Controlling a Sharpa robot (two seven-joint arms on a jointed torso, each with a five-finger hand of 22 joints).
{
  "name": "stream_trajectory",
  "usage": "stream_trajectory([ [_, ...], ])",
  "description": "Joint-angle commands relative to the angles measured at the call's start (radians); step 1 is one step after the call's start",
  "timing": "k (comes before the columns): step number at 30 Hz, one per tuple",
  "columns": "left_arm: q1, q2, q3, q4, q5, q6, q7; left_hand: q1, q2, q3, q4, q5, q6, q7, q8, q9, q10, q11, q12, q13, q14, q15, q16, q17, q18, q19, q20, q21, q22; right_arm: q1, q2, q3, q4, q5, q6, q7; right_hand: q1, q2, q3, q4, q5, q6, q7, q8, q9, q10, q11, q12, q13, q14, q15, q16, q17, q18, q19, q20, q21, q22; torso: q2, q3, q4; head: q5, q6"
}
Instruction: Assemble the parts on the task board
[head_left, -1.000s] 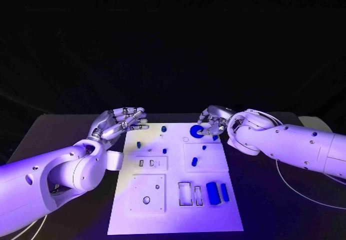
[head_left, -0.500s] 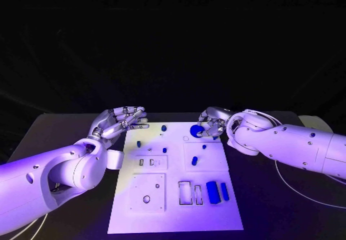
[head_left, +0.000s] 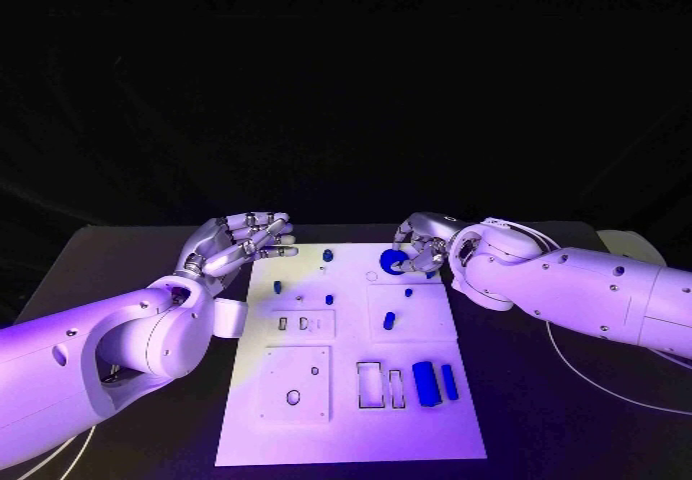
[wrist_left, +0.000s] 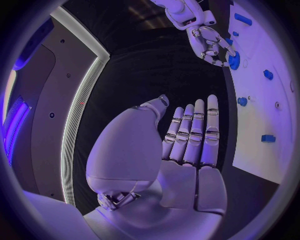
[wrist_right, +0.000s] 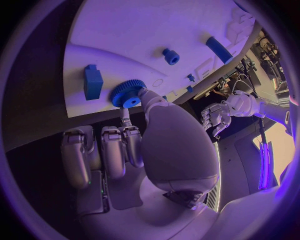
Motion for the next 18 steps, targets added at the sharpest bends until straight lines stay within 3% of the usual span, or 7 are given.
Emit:
stream_trajectory([
  [1,0.001,0.003,0.001,0.000,-0.003,0.019,0.003,-0.004,-0.004,0.006,-0.001,0.000,0.003,0.021,-0.006,-0.001,0.005,0.004,-0.006,-0.001,-0.006,0.001,-0.004,0.001,0.012,0.001,0.000,0.005,-0.001,-0.008,0.001,-0.004,0.008,-0.090,-0.009,-0.034,0.014,0.002,0.016,-0.002,-0.002,0.023,-0.008,0.010,0.004,0.057,-0.007,0.007,0.213,0.100,-0.002,0.006,0.252,-0.014,0.106,0.001,0.004,0.263,0.000,0.0001,-0.0008,0.000,0.000],
  [3,0.001,0.003,0.001,0.000,-0.003,0.020,0.002,-0.004,-0.004,0.006,-0.001,0.000,0.003,0.021,-0.006,-0.001,0.005,0.004,-0.006,-0.001,-0.006,0.001,-0.004,0.001,0.012,0.001,0.000,0.005,-0.001,-0.009,0.001,-0.004,0.013,-0.110,-0.019,-0.039,0.020,0.002,0.040,-0.005,-0.037,0.041,-0.015,0.012,0.004,0.059,-0.014,0.010,0.216,0.100,-0.008,0.006,0.251,-0.014,0.106,-0.005,0.004,0.263,0.000,-0.0003,-0.0009,0.000,0.000],
  [5,0.001,0.003,0.001,-0.001,-0.003,0.020,0.001,-0.004,-0.004,0.006,-0.001,0.000,0.003,0.021,-0.006,-0.001,0.005,0.004,-0.006,-0.001,-0.006,0.001,-0.004,0.001,0.012,0.001,0.000,0.005,-0.001,-0.010,0.000,-0.004,0.018,-0.127,-0.029,-0.043,0.019,0.002,0.046,-0.005,-0.039,0.048,-0.017,0.013,0.004,0.061,-0.016,0.011,0.217,0.100,-0.009,0.006,0.252,-0.014,0.106,-0.007,0.004,0.263,0.000,0.0002,-0.0008,0.001,0.000],
  [18,0.001,0.005,0.001,-0.004,-0.003,0.021,-0.001,-0.004,-0.004,0.006,-0.001,0.000,0.003,0.021,-0.006,-0.001,0.005,0.004,-0.006,-0.001,-0.006,0.001,-0.004,0.001,0.012,0.001,0.000,0.005,-0.001,-0.013,-0.013,-0.003,0.075,-0.169,-0.145,-0.019,0.015,0.000,0.103,-0.011,-0.005,0.078,-0.030,0.013,0.005,0.069,-0.028,0.021,0.225,0.100,-0.021,0.006,0.252,-0.014,0.106,-0.018,0.004,0.263,-0.001,0.0012,-0.0005,0.003,0.007],
])
